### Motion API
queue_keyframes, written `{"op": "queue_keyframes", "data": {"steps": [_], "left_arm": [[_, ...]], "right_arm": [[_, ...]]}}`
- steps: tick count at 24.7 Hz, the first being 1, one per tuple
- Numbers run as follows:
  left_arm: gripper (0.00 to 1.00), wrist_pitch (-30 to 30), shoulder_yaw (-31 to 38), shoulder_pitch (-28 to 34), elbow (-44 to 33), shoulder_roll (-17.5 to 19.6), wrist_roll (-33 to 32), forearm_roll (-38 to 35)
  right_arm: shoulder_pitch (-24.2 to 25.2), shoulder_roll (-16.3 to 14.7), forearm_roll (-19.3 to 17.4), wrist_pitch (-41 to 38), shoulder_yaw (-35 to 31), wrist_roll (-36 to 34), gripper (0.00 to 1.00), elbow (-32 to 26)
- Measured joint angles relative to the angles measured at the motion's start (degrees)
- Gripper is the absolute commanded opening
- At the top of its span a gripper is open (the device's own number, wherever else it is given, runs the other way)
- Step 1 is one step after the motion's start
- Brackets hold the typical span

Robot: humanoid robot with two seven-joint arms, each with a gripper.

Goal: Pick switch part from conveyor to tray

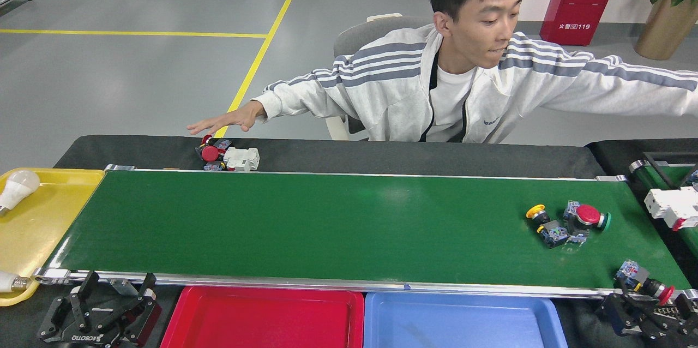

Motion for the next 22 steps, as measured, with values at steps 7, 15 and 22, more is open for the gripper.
{"op": "queue_keyframes", "data": {"steps": [7, 15, 22], "left_arm": [[1.0, 0.0, -0.04, -0.46, 0.05, 0.0, 0.0, 0.0], [1.0, 0.01, -0.06, -0.89, 0.12, 0.0, 0.0, -0.01], [1.0, 0.03, -0.16, -1.11, 0.16, 0.0, 0.0, -0.03]], "right_arm": [[-0.13, -0.42, 0.23, -0.21, 0.98, 0.14, 0.97, 0.5], [-5.46, -0.43, 0.91, 0.03, 6.08, 1.44, 0.62, 4.17], [-8.18, -2.01, 1.46, 0.16, 10.69, 2.45, 0.01, 6.19]]}}
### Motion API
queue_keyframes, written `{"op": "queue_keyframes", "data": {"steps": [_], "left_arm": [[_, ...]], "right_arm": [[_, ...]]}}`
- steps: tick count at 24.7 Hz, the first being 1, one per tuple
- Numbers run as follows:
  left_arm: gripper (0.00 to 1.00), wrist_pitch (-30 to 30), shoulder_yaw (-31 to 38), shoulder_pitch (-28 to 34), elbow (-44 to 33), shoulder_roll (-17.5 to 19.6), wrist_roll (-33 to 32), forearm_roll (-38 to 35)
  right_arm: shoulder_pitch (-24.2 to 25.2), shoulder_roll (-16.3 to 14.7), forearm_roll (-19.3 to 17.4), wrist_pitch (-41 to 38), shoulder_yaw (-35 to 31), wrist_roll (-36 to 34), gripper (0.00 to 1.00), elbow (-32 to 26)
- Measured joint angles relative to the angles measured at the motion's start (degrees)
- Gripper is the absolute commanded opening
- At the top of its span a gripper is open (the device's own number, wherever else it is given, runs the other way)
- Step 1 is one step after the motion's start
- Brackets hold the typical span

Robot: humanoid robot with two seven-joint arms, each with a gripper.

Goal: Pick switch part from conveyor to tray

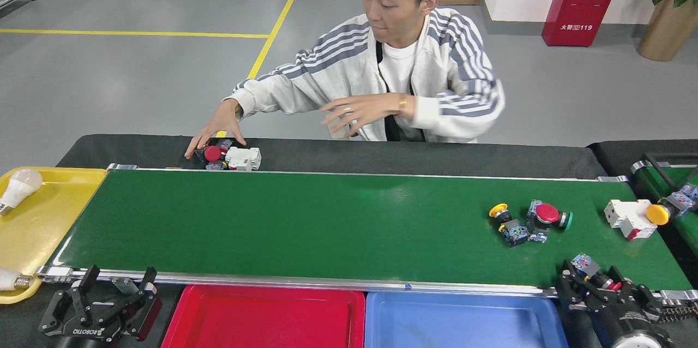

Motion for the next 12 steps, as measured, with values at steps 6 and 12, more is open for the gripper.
{"op": "queue_keyframes", "data": {"steps": [6, 12], "left_arm": [[1.0, -0.02, 0.0, 0.0, 0.01, 0.0, 0.0, 0.0], [1.0, -0.22, 0.0, 0.0, 0.01, 0.0, 0.0, 0.0]], "right_arm": [[-0.43, 0.09, -0.33, -1.57, 1.32, 0.2, 0.01, -1.84], [-0.19, 2.49, -0.34, -10.92, 15.52, 0.38, 0.01, -11.9]]}}
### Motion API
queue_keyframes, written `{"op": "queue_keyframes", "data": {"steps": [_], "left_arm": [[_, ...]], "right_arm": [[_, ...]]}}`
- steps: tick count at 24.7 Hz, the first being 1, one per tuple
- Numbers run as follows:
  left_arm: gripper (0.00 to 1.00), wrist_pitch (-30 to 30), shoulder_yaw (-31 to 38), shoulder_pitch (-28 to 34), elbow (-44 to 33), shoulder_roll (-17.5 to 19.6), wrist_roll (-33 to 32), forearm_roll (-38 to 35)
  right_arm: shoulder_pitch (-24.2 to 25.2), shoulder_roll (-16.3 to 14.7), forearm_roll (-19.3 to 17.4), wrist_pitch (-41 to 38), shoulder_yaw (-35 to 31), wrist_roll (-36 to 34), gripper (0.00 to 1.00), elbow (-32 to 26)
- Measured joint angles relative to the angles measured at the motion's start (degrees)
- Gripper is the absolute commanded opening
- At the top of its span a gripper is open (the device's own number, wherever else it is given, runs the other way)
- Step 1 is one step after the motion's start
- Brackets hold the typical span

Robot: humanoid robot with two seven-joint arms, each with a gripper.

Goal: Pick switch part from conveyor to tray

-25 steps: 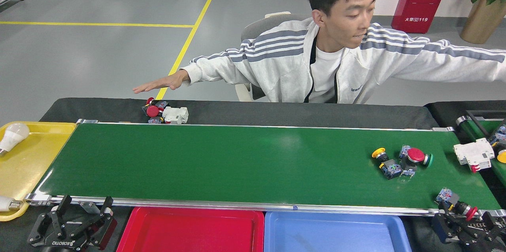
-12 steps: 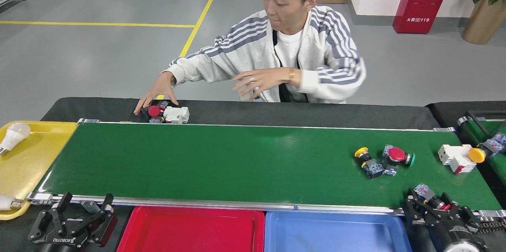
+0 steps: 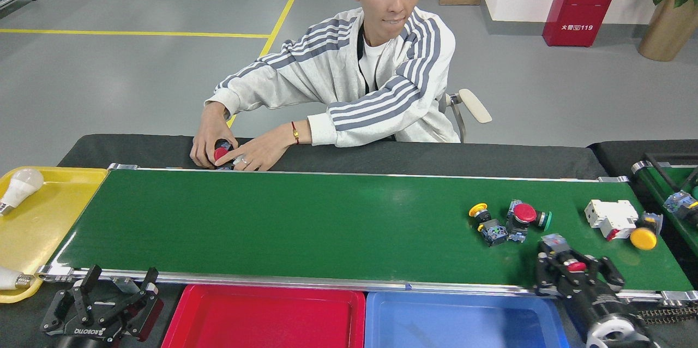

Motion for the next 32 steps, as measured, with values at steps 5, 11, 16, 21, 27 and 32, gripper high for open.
{"op": "queue_keyframes", "data": {"steps": [5, 11, 16, 21, 27, 32], "left_arm": [[1.0, -0.05, 0.0, -0.04, 0.0, 0.0, 0.0, 0.0], [1.0, -0.05, 0.0, -0.21, 0.0, 0.0, 0.0, 0.0], [1.0, -0.07, 0.0, -0.21, 0.0, 0.0, 0.0, 0.0], [1.0, -0.08, 0.02, -0.32, -0.02, 0.0, 0.0, 0.0], [1.0, -0.09, 0.02, -0.36, -0.12, 0.0, 0.0, 0.0], [1.0, -0.11, 0.0, -1.26, -0.22, 0.03, 0.0, -0.05]], "right_arm": [[-3.44, 1.89, 1.26, -4.98, 17.67, -0.52, 0.89, -0.2], [-6.38, 6.94, 3.27, -7.72, 26.36, -2.81, 0.98, 5.48], [-4.19, 6.81, 3.01, -7.65, 18.73, -3.47, 0.95, 1.9], [10.33, 12.35, 4.0, 8.29, 1.95, -15.22, 0.96, -2.66], [16.61, 10.92, 4.15, 22.08, -0.53, -22.82, 0.96, -2.72], [13.16, 11.07, 9.26, 23.69, 0.12, -22.5, 0.96, -2.71]]}}
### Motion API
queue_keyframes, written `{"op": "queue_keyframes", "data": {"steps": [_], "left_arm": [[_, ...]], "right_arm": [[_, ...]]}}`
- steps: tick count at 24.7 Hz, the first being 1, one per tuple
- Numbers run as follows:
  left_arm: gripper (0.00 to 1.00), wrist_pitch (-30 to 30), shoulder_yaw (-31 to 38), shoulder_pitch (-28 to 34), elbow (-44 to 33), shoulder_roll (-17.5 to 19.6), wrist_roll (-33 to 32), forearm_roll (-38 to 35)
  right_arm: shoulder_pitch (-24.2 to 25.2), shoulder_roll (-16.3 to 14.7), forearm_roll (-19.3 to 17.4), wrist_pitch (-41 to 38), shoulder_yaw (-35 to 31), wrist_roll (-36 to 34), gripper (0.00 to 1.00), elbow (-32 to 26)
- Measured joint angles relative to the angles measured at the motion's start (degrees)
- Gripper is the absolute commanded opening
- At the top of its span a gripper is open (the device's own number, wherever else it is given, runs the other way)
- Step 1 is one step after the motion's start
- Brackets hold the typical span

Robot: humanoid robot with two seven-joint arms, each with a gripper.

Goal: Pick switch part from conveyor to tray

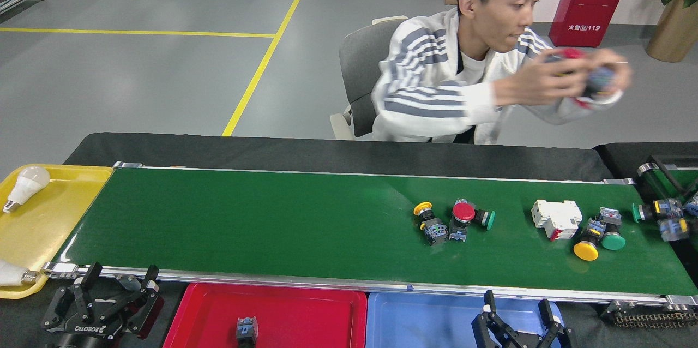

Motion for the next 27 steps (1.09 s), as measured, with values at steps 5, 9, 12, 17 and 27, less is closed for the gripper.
{"op": "queue_keyframes", "data": {"steps": [5, 9, 12, 17, 27], "left_arm": [[1.0, -0.89, -1.9, -0.67, 0.18, 0.93, 0.06, -0.09], [1.0, -1.15, -2.37, -0.69, 0.18, 0.94, 0.09, -0.09], [1.0, -1.21, -2.39, -0.69, 0.19, 0.96, 0.09, -0.09], [1.0, -1.26, -2.46, -0.74, 0.19, 1.15, 0.12, -0.09], [1.0, -1.26, -2.49, -1.37, 0.21, 1.16, 0.16, -0.08]], "right_arm": [[-6.48, 3.92, 7.49, 0.07, 3.22, 7.93, 0.95, 2.68], [-11.66, 4.3, 8.77, 0.15, 5.04, 12.6, 0.95, 7.72], [-15.45, 5.07, 8.8, 1.0, 7.08, 14.17, 0.95, 12.01], [-22.41, 5.24, 8.57, 4.45, 10.98, 14.95, 0.95, 18.78], [-35.93, 6.0, 4.46, 5.52, 12.26, 15.36, 0.65, 36.08]]}}
